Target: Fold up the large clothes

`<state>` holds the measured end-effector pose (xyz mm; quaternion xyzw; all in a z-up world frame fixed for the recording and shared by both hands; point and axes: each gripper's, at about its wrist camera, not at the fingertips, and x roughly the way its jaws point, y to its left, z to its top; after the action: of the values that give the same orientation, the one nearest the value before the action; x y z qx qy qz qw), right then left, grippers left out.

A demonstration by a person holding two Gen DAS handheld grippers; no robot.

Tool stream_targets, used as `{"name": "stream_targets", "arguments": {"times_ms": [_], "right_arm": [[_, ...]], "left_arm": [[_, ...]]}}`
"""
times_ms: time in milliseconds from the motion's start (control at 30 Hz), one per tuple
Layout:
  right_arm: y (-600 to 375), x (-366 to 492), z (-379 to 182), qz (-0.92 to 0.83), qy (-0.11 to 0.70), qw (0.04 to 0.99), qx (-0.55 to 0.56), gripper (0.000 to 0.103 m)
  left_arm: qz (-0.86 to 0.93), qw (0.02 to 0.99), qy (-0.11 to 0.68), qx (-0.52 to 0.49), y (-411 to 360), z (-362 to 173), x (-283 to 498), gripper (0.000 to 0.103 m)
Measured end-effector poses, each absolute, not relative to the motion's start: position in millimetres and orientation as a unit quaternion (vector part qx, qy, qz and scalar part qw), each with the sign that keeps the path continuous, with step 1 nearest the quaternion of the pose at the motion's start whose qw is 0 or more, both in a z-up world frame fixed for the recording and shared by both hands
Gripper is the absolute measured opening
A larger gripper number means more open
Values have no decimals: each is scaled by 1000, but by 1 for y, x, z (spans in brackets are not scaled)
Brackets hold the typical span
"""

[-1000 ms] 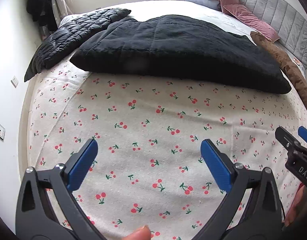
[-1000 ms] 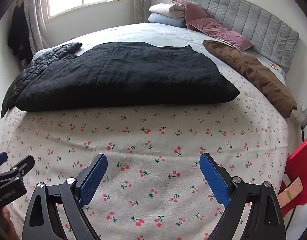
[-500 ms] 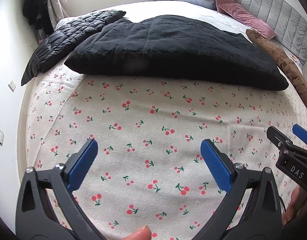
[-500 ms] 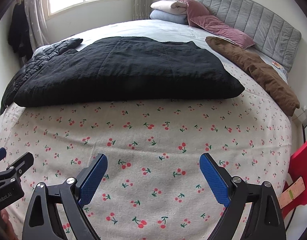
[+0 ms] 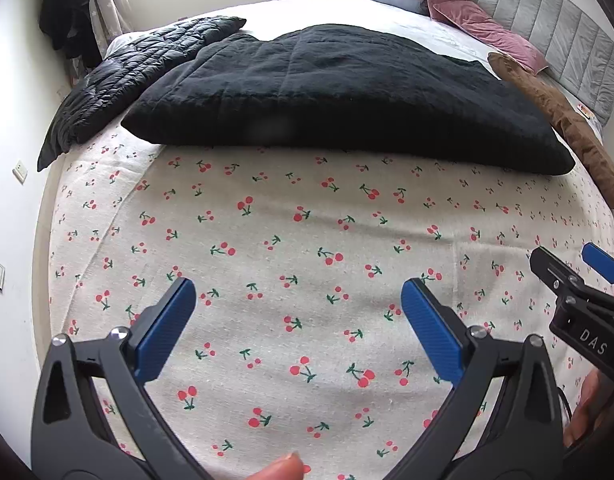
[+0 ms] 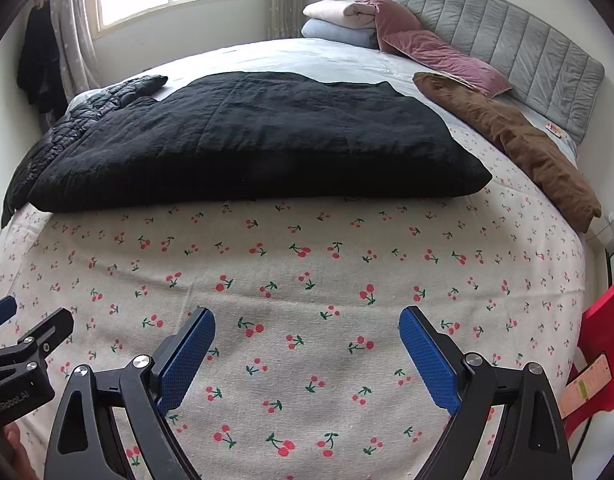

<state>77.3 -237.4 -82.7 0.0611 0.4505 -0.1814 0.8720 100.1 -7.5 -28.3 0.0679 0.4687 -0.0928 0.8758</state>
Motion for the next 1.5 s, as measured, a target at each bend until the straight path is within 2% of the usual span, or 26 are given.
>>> {"name": "stream_targets", "arguments": {"times_ms": [1500], "right_arm": [[-236,78,-83,-180,451,872,58,94]], "left_arm": [[-96,877,467,66,-8,-25,99,102]]}}
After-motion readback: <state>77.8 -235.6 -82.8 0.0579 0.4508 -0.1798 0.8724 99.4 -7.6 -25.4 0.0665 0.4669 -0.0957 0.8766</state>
